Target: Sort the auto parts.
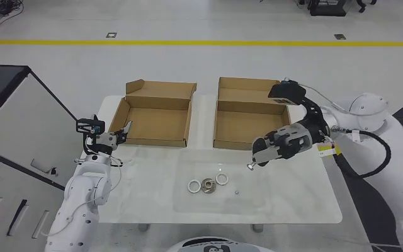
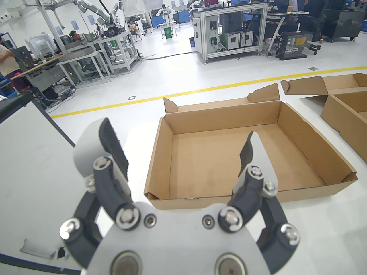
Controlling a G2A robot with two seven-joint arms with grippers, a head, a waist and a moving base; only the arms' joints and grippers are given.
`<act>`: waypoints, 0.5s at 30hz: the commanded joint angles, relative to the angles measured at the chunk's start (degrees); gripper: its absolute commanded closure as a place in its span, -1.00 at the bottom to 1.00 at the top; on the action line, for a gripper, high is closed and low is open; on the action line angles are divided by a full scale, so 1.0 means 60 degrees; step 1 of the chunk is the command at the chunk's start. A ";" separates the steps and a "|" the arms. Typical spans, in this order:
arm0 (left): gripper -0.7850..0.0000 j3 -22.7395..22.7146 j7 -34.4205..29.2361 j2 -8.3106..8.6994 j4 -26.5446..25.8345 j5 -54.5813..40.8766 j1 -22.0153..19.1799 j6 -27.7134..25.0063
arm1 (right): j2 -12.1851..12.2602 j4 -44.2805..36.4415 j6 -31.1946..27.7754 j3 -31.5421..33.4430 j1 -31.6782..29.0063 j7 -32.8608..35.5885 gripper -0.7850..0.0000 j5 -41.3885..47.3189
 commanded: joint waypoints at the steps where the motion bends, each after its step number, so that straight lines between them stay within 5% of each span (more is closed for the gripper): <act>1: -1.00 0.0000 0.0000 0.0000 0.0000 0.0000 0.0000 0.0000 | -0.0059 -0.0009 0.0019 -0.0061 0.0127 0.0019 1.00 0.0126; 15: -1.00 0.0000 0.0000 0.0000 0.0000 0.0000 0.0000 0.0000 | -0.0543 -0.0030 0.0029 -0.0474 0.0924 -0.0344 1.00 0.1206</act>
